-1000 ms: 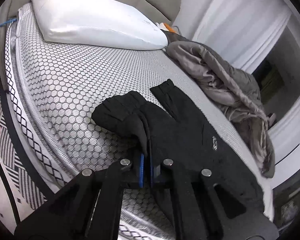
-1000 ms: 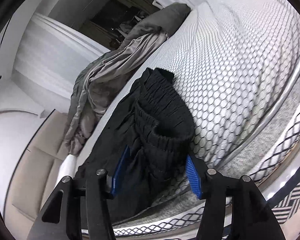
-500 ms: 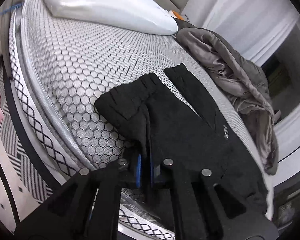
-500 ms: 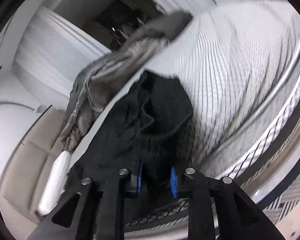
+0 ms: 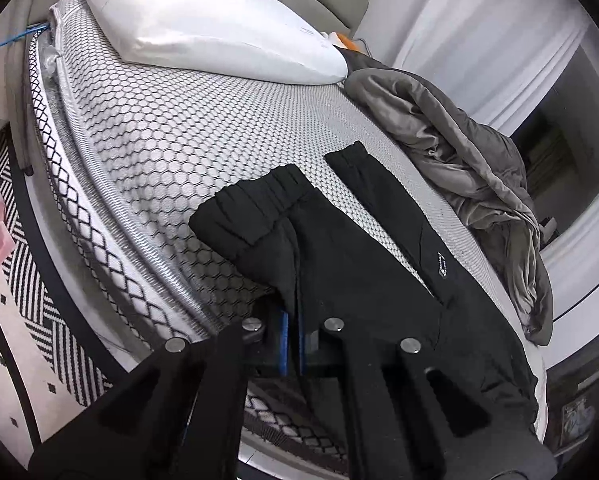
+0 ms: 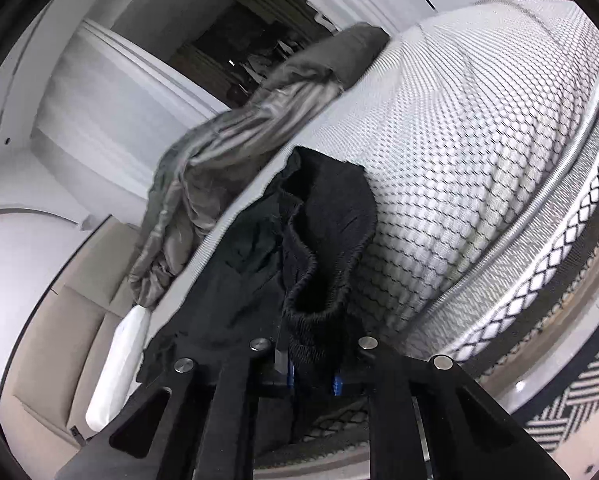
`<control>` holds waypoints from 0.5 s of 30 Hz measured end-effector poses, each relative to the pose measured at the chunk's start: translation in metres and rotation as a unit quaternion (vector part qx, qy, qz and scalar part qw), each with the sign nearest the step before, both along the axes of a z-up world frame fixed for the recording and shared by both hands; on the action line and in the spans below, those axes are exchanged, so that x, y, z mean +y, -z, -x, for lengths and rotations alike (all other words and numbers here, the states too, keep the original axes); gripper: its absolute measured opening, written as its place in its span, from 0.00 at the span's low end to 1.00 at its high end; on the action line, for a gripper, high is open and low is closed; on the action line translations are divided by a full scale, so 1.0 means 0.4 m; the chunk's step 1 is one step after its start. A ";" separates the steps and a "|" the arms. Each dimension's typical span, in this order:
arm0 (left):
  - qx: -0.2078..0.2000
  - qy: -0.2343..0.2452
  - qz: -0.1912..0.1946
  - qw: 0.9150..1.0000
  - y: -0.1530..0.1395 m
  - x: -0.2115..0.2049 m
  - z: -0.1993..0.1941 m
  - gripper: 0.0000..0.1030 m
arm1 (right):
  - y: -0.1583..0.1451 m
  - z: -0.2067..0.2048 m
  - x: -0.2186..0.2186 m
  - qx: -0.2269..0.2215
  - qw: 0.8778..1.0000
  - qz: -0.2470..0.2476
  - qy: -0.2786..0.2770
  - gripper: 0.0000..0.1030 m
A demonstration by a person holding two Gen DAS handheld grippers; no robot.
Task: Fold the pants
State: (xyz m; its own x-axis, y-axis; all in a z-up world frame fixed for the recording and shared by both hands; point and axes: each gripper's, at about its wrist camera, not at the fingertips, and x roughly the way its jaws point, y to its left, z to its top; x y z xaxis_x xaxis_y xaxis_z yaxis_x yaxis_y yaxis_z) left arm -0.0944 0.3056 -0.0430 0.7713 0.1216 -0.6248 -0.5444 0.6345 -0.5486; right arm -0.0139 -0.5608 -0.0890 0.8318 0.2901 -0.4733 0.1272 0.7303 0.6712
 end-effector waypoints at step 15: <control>-0.059 0.007 -0.044 0.997 -0.280 0.037 -0.159 0.00 | -0.208 -0.121 0.012 -0.092 0.995 -0.009 0.040 0.11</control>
State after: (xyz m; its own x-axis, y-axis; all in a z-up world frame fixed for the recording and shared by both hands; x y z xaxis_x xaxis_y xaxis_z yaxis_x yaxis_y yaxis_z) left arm -0.0308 0.3202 0.0689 0.8408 0.1602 -0.5172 -0.4701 0.6898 -0.5506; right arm 0.0344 -0.5561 -0.0058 0.9244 0.2269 -0.3065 0.0582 0.7105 0.7013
